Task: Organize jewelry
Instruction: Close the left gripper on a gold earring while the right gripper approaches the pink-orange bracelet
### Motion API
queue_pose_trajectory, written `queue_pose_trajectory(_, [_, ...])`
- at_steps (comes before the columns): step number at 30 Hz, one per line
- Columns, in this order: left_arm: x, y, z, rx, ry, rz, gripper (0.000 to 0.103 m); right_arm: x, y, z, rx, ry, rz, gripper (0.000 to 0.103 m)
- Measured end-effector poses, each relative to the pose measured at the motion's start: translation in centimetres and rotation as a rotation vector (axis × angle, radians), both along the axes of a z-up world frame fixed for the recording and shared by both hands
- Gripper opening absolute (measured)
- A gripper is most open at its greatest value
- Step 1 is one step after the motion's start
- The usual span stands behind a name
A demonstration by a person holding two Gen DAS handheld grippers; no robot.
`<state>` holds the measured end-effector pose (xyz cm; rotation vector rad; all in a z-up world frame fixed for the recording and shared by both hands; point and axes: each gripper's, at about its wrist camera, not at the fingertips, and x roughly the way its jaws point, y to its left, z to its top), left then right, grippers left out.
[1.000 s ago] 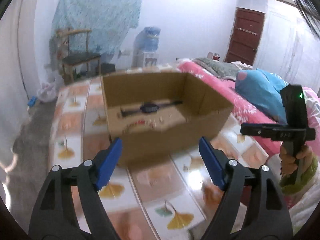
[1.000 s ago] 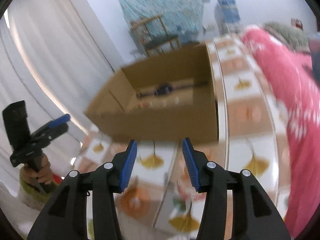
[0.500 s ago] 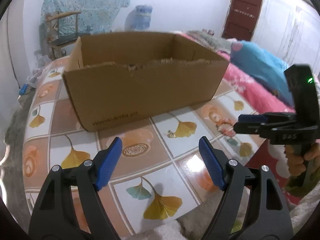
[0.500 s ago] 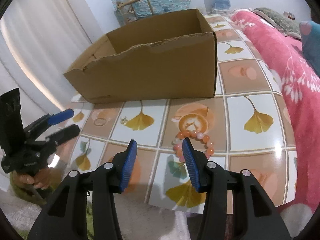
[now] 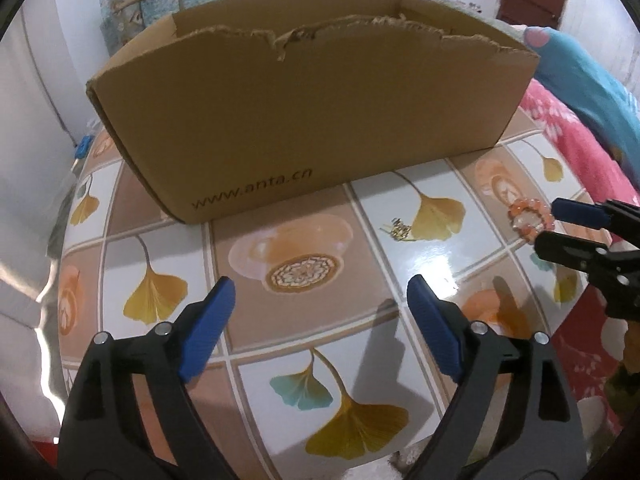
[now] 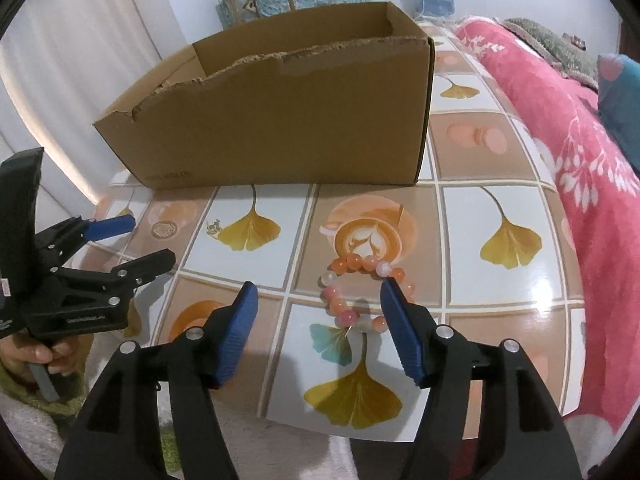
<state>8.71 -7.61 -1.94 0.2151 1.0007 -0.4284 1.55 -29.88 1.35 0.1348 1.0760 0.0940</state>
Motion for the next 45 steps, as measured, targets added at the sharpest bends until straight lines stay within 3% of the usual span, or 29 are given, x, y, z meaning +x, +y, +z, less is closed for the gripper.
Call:
queue_pose_trajectory(4, [0.4,0.1,-0.6,0.004,0.047,0.036,0.086,-0.2,-0.1,0.2,-0.010,-0.002,-0.013,0.071])
queue_pose_trajectory(14, [0.6,-1.0,-1.0,0.032,0.032,0.068,0.095,-0.3,-0.3,0.6,-0.032,0.000,-0.048,0.072])
queue_pose_trajectory(22, [0.5,-2.3,-1.0,0.025,0.014,0.089,0.095,-0.1,0.0,1.1,-0.061,-0.004,-0.057,0.073])
queue_pose_trajectory(24, [0.3,-2.1,-0.9,0.023,0.010,0.093,0.095,-0.1,0.0,1.4,-0.070,-0.011,-0.052,0.078])
queue_pose_trajectory(26, [0.2,-2.0,-0.8,0.022,0.008,0.094,0.095,-0.2,0.1,1.8,-0.085,-0.031,-0.052,0.085])
queue_pose_trajectory(31, [0.2,-2.0,-0.9,0.022,0.008,0.097,0.095,-0.3,0.4,2.8,-0.135,-0.068,-0.043,0.086])
queue_pose_trajectory(36, [0.2,-2.0,-0.7,0.022,0.008,0.101,0.095,-0.5,0.4,3.9,-0.175,-0.114,-0.054,0.096])
queue_pose_trajectory(43, [-0.2,-1.8,-0.9,0.015,-0.011,0.099,0.095,-1.2,0.4,5.6,-0.336,-0.227,-0.122,0.096])
queue_pose_trajectory(45, [-0.4,-1.7,-1.0,0.013,-0.022,0.100,0.095,-1.1,0.3,5.6,-0.337,-0.235,-0.107,0.096])
